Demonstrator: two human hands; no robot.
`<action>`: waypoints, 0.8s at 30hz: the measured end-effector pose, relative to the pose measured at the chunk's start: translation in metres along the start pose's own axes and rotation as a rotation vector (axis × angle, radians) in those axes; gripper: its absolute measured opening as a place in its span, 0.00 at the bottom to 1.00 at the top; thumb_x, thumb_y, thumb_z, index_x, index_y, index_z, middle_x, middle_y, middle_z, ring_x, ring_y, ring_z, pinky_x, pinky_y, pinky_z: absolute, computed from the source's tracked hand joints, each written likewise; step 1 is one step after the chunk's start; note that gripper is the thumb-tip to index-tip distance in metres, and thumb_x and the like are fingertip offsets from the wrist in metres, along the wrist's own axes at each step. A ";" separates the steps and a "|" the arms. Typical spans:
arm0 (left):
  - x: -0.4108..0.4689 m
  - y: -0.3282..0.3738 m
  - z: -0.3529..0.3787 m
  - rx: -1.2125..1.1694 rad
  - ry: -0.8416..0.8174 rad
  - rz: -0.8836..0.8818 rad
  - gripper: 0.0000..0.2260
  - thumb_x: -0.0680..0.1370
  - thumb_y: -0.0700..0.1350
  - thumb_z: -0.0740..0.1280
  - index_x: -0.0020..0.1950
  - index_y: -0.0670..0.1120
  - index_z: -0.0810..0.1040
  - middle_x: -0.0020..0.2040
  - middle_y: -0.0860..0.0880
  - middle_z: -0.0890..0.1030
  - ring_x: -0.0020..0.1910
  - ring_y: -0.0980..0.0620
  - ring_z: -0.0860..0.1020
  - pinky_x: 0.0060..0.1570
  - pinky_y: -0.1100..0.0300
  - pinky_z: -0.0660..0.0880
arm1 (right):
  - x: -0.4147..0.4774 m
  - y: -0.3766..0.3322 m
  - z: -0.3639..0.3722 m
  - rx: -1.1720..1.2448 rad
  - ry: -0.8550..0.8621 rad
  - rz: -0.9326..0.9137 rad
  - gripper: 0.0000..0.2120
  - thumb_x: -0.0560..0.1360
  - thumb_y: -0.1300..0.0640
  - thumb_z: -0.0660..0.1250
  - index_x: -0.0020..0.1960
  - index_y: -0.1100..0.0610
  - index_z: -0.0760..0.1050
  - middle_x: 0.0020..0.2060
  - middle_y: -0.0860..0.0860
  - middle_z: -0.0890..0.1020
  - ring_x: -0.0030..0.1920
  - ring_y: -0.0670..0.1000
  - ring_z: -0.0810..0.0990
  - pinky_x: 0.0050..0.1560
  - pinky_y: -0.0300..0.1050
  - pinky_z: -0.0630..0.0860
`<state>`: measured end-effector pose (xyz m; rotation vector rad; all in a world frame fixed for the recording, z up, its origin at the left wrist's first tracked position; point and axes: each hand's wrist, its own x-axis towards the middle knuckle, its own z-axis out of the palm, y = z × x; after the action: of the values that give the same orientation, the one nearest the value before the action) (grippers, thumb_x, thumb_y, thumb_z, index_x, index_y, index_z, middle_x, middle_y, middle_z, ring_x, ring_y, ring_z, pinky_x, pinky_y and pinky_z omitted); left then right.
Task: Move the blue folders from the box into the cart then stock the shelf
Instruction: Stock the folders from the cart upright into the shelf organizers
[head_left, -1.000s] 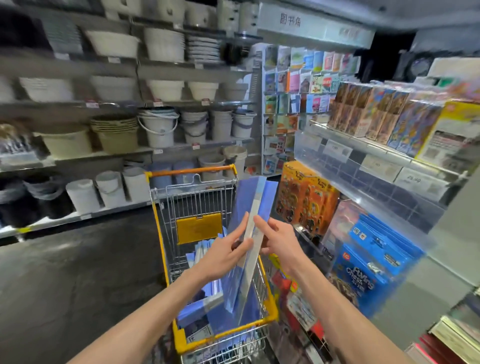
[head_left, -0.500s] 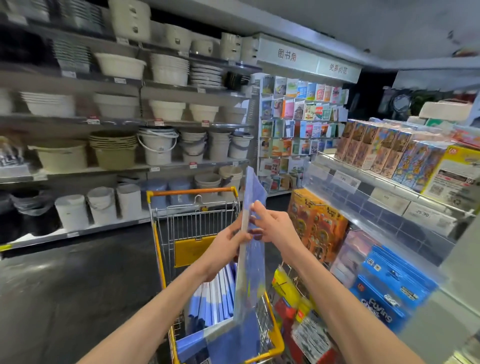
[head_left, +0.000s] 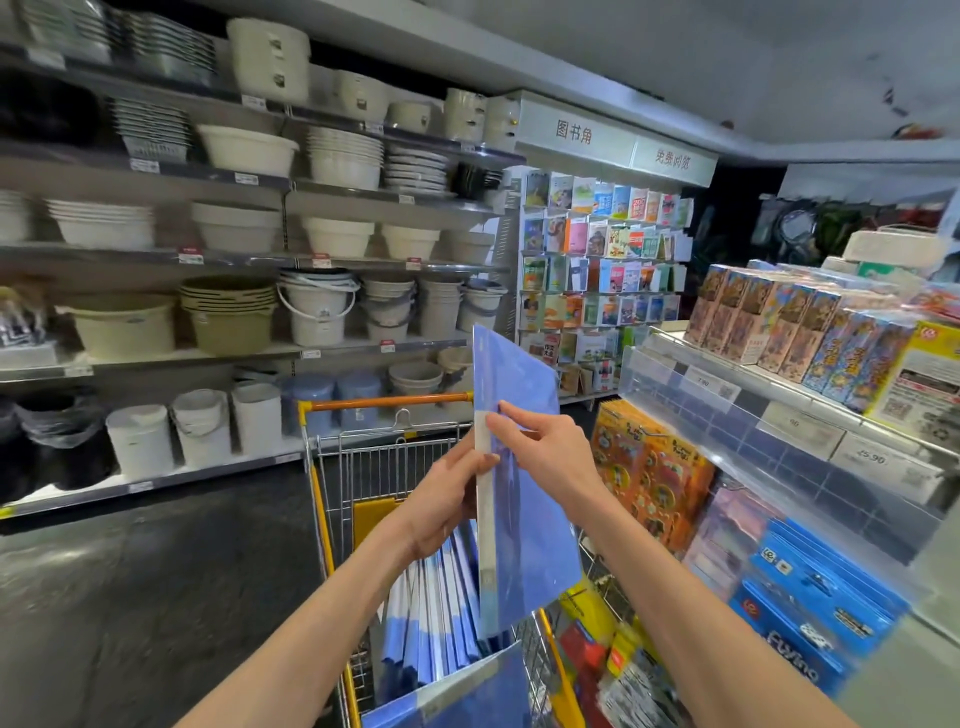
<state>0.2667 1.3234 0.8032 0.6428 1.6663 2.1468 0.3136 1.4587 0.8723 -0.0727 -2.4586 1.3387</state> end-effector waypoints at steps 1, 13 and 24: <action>0.001 0.000 -0.001 0.002 -0.003 0.004 0.22 0.83 0.41 0.58 0.75 0.59 0.71 0.67 0.49 0.80 0.70 0.43 0.74 0.73 0.39 0.65 | 0.000 -0.002 0.000 0.007 0.004 0.004 0.22 0.74 0.38 0.69 0.65 0.45 0.80 0.43 0.41 0.86 0.39 0.38 0.80 0.54 0.48 0.82; 0.007 0.012 0.002 0.103 -0.034 0.033 0.27 0.75 0.56 0.73 0.73 0.64 0.70 0.59 0.41 0.83 0.52 0.44 0.69 0.49 0.46 0.66 | 0.012 -0.018 0.002 0.144 0.197 0.079 0.44 0.58 0.31 0.78 0.68 0.50 0.77 0.63 0.51 0.81 0.50 0.51 0.85 0.49 0.55 0.84; 0.008 0.025 -0.005 -0.089 0.141 0.056 0.15 0.83 0.47 0.64 0.70 0.52 0.74 0.62 0.48 0.83 0.59 0.45 0.83 0.57 0.48 0.80 | 0.021 -0.001 -0.014 0.084 0.042 -0.010 0.24 0.72 0.51 0.77 0.66 0.58 0.78 0.54 0.52 0.85 0.53 0.46 0.84 0.54 0.43 0.82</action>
<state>0.2572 1.3173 0.8278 0.5294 1.6293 2.3405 0.2986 1.4735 0.8852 -0.0667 -2.3625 1.4194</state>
